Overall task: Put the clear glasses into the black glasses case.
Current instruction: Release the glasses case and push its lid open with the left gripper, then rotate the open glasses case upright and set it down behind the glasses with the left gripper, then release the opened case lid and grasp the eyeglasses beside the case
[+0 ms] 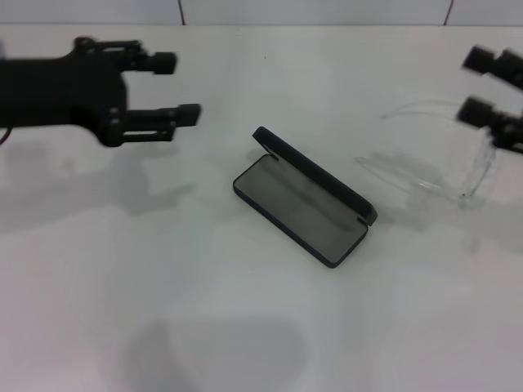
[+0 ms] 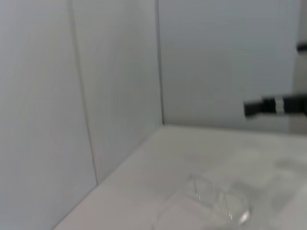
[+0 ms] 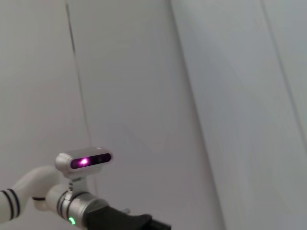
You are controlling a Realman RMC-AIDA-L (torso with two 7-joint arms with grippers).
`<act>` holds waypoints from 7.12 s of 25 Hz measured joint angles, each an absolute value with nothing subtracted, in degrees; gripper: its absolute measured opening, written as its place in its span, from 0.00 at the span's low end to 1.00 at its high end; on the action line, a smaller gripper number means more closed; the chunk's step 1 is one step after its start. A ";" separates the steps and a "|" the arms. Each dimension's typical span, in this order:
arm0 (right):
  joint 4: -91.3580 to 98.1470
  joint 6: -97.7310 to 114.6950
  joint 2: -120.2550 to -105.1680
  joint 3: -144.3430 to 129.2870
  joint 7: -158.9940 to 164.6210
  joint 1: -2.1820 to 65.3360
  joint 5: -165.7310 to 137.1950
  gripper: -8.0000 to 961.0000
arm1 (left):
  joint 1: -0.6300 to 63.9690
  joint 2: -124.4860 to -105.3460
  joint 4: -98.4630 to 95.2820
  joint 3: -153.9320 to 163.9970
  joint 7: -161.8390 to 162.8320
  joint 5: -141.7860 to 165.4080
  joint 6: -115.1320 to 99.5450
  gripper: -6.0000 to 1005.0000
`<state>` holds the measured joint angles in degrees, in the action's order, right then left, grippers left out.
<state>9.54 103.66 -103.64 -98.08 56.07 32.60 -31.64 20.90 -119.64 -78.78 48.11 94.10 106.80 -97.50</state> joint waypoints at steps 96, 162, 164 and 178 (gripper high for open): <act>12.04 108.91 -100.48 -81.29 55.98 13.28 -32.86 0.91 | 30.85 -120.20 -90.85 114.02 124.87 161.61 -61.98 0.21; 22.72 100.54 -94.21 -79.26 65.13 20.43 -46.39 0.90 | 23.35 -119.95 -105.77 101.32 129.38 137.64 -66.29 0.46; 29.21 97.61 -93.36 -77.07 68.91 21.04 -53.05 0.90 | 21.50 -119.90 -105.45 95.71 124.24 128.56 -66.33 0.46; 72.12 109.02 -102.01 -54.56 96.80 40.03 -131.97 0.89 | 17.75 -119.66 -75.22 59.86 99.26 78.10 -82.48 0.45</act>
<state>72.12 109.02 -102.01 -54.56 96.80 40.03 -131.97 17.75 -119.66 -75.22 59.86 99.26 78.10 -82.48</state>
